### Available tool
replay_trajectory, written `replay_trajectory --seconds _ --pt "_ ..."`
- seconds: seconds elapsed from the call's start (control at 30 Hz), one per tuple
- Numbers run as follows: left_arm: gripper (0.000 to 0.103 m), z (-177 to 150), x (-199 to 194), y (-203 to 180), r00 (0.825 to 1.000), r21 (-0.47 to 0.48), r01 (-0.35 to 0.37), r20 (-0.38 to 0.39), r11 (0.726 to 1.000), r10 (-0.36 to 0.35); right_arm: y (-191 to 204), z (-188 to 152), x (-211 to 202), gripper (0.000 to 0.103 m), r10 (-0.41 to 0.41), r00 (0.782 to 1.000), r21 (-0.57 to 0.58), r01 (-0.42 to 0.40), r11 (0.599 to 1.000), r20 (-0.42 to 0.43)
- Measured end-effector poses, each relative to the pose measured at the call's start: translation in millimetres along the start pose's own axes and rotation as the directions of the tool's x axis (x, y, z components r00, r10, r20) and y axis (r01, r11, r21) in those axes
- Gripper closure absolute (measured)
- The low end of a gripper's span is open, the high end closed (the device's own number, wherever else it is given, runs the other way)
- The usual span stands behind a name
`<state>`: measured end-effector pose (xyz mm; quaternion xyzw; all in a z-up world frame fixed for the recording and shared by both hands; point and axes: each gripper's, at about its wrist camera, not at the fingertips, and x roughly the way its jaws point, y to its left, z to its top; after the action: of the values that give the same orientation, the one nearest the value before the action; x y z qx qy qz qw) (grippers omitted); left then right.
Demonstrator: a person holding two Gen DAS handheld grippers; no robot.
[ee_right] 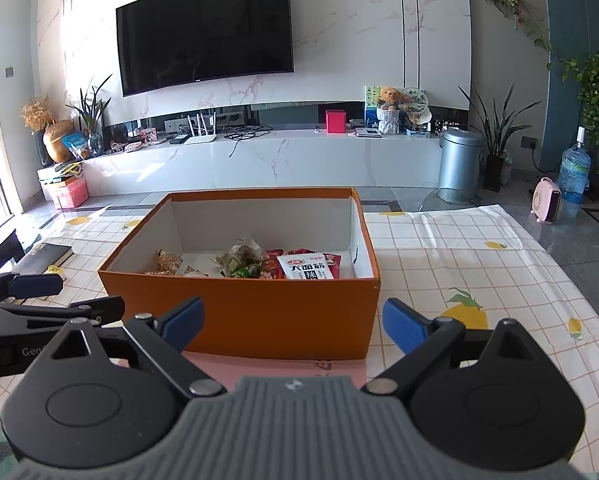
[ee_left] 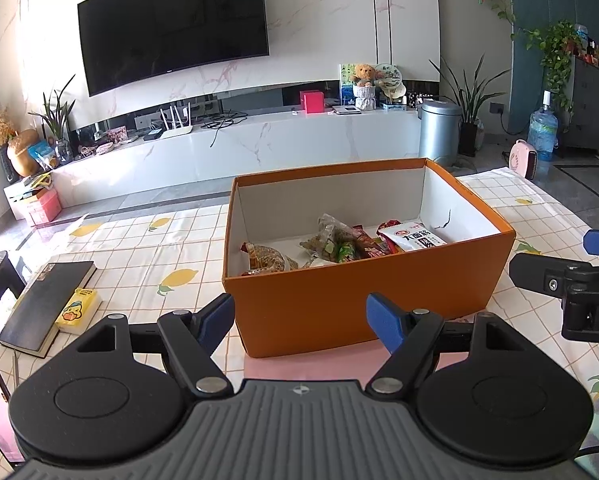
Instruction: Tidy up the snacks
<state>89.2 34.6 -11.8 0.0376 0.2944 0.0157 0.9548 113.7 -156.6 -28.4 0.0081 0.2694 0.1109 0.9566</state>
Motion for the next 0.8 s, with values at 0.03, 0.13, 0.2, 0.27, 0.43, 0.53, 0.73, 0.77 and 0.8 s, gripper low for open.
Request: replay_trajectory --seconds 0.03,0.13,0.2,0.27,0.43,0.53,0.73,0.77,0.8 --pt "0.015 -0.2 0.3 -0.1 1.000 0.000 0.000 -0.001 1.000 0.000 0.0 0.0 0.0 0.010 0.000 1.000 0.000 0.000 1.000 0.000" --pt "0.015 -0.2 0.3 -0.2 1.000 0.000 0.000 -0.001 1.000 0.000 0.0 0.0 0.1 0.010 0.000 1.000 0.000 0.000 1.000 -0.001" --pt "0.015 0.5 -0.7 -0.5 1.000 0.003 0.002 -0.001 1.000 -0.002 -0.2 0.3 -0.6 0.010 0.000 1.000 -0.001 0.000 1.000 -0.003" --pt "0.015 2.0 -2.0 -0.6 1.000 0.004 0.004 0.000 1.000 -0.004 -0.3 0.9 -1.5 0.010 0.001 1.000 -0.003 -0.001 1.000 -0.004" --pt "0.015 1.9 -1.9 -0.6 1.000 0.003 0.004 0.000 1.000 -0.004 -0.5 1.1 -2.0 0.010 0.001 1.000 -0.002 -0.001 1.000 -0.004" --pt "0.015 1.8 -1.8 -0.6 1.000 0.004 0.004 0.000 1.000 -0.004 -0.5 1.0 -1.8 0.010 0.001 1.000 -0.003 -0.001 1.000 -0.004" --pt "0.015 1.7 -1.8 -0.6 1.000 0.003 0.004 0.000 1.000 -0.004 -0.5 1.1 -2.1 0.010 0.001 1.000 -0.003 -0.001 1.000 -0.003" --pt "0.015 1.6 -1.8 -0.6 1.000 0.003 0.004 0.000 1.000 -0.004 -0.4 1.1 -1.9 0.010 0.001 1.000 -0.003 -0.001 1.000 -0.003" --pt "0.015 1.8 -2.1 -0.8 1.000 0.002 0.004 0.000 1.000 -0.004 -0.5 1.4 -2.2 0.010 0.001 1.000 -0.003 -0.001 1.000 -0.002"
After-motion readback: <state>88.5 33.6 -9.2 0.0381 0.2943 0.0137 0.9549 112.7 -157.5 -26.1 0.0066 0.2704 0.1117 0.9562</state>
